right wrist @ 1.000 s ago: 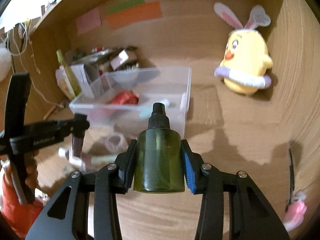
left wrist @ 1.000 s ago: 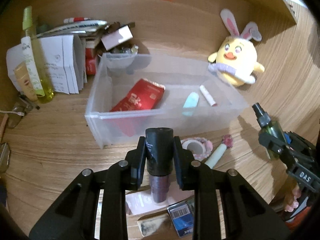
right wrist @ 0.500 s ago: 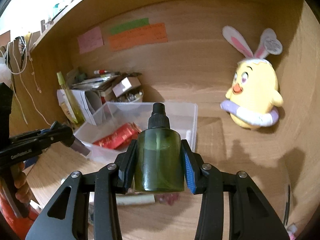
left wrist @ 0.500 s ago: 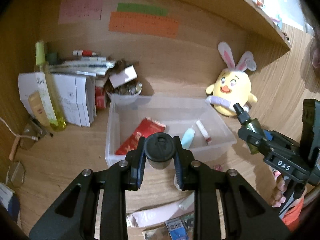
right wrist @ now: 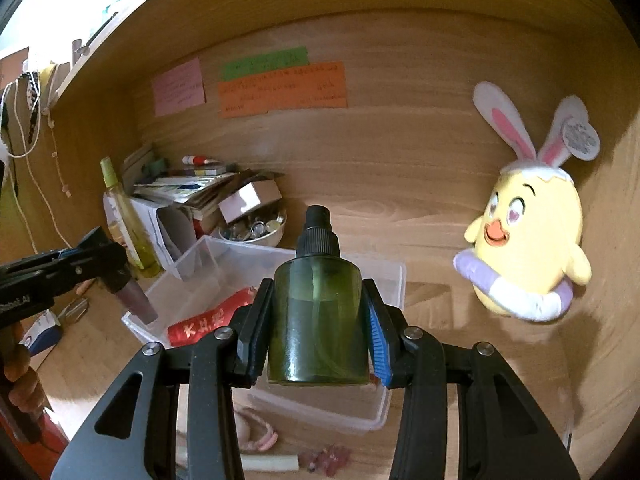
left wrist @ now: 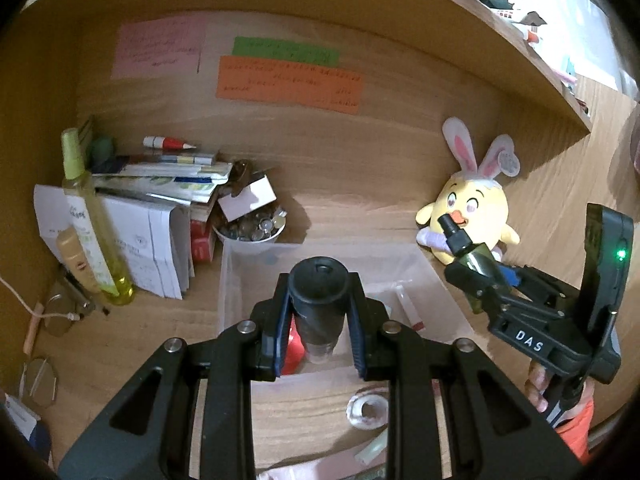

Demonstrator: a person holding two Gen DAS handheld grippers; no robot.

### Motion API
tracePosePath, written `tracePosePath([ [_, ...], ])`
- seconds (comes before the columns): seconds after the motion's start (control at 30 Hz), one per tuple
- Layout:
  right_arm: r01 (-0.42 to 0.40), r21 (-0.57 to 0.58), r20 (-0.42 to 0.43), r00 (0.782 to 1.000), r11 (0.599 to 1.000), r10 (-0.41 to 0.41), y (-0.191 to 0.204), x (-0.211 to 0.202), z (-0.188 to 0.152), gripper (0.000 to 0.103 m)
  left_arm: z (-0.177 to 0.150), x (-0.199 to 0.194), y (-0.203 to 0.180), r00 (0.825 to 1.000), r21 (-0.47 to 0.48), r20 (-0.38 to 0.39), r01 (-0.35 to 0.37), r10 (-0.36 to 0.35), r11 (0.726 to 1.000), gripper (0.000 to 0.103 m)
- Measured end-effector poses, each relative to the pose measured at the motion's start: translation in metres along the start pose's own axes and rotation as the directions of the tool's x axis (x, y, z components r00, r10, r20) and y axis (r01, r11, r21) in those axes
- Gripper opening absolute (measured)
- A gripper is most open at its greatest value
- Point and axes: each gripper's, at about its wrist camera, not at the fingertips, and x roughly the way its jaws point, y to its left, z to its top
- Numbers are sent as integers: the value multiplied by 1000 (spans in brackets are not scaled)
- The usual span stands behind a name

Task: Organize objects
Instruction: 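Lower the green spray bottle into the box with the right tool and open it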

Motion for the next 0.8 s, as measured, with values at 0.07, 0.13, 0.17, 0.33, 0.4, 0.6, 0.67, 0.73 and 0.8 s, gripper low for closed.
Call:
tracePosePath([
  [0.07, 0, -8, -8, 1000, 1000, 0, 2, 6, 1, 38, 1, 6, -4, 1000, 16, -6, 3, -3, 1000, 25],
  [0.13, -1, -12, -24, 1000, 1000, 0, 3, 13, -1, 38, 0, 17, -8, 1000, 33, -18, -13, 14, 999, 25],
  [0.17, -3, -15, -35, 999, 1000, 2, 3, 17, -2, 38, 0, 20, -9, 1000, 38, -24, -15, 16, 999, 25],
  [0.33, -4, -16, -91, 996, 1000, 3, 3, 37, -12, 38, -9, 48, -14, 996, 50, -90, -8, 13, 999, 25],
  [0.4, -7, -10, -111, 994, 1000, 6, 1, 44, -15, 38, -13, 58, -16, 993, 50, -115, 1, 5, 999, 25],
  [0.6, -15, -8, -161, 987, 1000, 13, 0, 60, -22, 38, -22, 76, -18, 986, 34, -166, 42, -36, 999, 25],
  [0.67, -18, -15, -173, 985, 1000, 15, 1, 63, -23, 38, -24, 80, -17, 983, 25, -179, 53, -47, 998, 25],
  [0.73, -19, -24, -184, 983, 1000, 15, 3, 66, -25, 38, -26, 86, -15, 978, 12, -197, 68, -64, 998, 25],
  [0.8, -16, -35, -194, 981, 999, 9, 4, 70, -26, 38, -28, 89, -12, 974, 1, -211, 79, -77, 997, 25],
])
